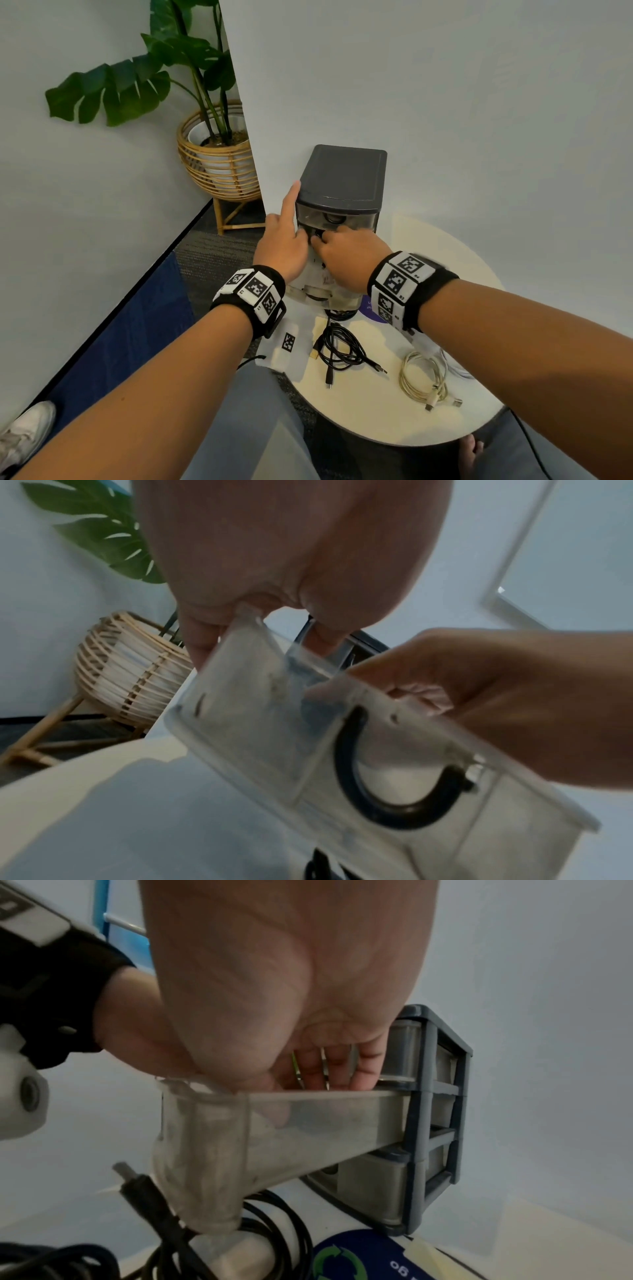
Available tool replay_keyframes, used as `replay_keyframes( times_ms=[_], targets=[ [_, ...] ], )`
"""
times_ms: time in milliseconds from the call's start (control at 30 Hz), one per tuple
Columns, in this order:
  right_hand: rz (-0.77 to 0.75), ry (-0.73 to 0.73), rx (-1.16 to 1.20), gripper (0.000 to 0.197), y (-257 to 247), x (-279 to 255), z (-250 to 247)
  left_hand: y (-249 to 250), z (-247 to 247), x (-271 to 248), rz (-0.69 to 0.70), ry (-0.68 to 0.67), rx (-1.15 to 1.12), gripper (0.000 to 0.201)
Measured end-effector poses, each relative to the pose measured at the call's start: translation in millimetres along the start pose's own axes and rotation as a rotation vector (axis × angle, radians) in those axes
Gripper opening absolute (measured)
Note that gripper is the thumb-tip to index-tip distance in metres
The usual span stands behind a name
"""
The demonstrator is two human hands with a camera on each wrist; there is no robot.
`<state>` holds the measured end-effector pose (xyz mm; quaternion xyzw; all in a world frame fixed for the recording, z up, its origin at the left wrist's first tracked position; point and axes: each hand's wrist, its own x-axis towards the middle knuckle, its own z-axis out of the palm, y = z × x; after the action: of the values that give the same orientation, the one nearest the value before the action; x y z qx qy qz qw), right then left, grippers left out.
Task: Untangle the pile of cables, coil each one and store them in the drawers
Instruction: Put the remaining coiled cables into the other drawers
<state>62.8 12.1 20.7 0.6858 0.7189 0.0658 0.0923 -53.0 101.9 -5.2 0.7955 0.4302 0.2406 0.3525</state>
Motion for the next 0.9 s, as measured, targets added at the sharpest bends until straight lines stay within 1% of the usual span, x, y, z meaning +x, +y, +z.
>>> replay_keyframes(
  times_ms=[67,133,200,267,433,500,600,667,733,900],
  targets=[
    [0.001,-0.007,-0.017,0.035,-2.4,4.5,-4.4,3.8,-1.1,-1.5,0.013,-0.018,0.028,0.075],
    [-0.026,0.041,-0.041,0.029,-1.2,5.1,-7.0,6.9,-2.5,-1.5,0.005,-0.041,0.048,0.075],
    [-0.072,0.108,-0.06,0.031,3.0,3.8,-8.5,10.5,-5.0,-0.3,-0.013,-0.06,0.073,0.074],
    [-0.103,0.124,-0.092,0.033,5.3,3.5,-11.1,12.4,-7.6,-0.2,-0.021,-0.059,0.084,0.072],
    [-0.008,-0.016,-0.119,0.013,0.8,8.7,-19.6,11.8,-8.8,-1.0,-0.024,-0.092,0.035,0.073],
    [0.005,-0.046,-0.109,0.013,0.7,10.7,-21.9,12.3,-9.9,-0.1,-0.02,-0.097,0.033,0.073],
    [-0.005,-0.052,-0.082,0.015,1.5,9.5,-23.7,10.0,-9.7,0.4,-0.006,-0.092,0.067,0.074],
    [-0.001,-0.055,-0.045,0.015,3.8,4.9,-23.6,8.2,-8.8,0.9,-0.005,-0.088,0.082,0.073],
    [0.021,-0.026,0.018,0.015,9.5,0.6,-22.0,9.0,-8.6,0.7,-0.007,-0.092,0.082,0.073],
    [0.078,0.139,0.345,0.021,37.1,-24.8,-17.9,9.7,-9.6,0.5,-0.019,-0.107,0.103,0.076]
  ],
)
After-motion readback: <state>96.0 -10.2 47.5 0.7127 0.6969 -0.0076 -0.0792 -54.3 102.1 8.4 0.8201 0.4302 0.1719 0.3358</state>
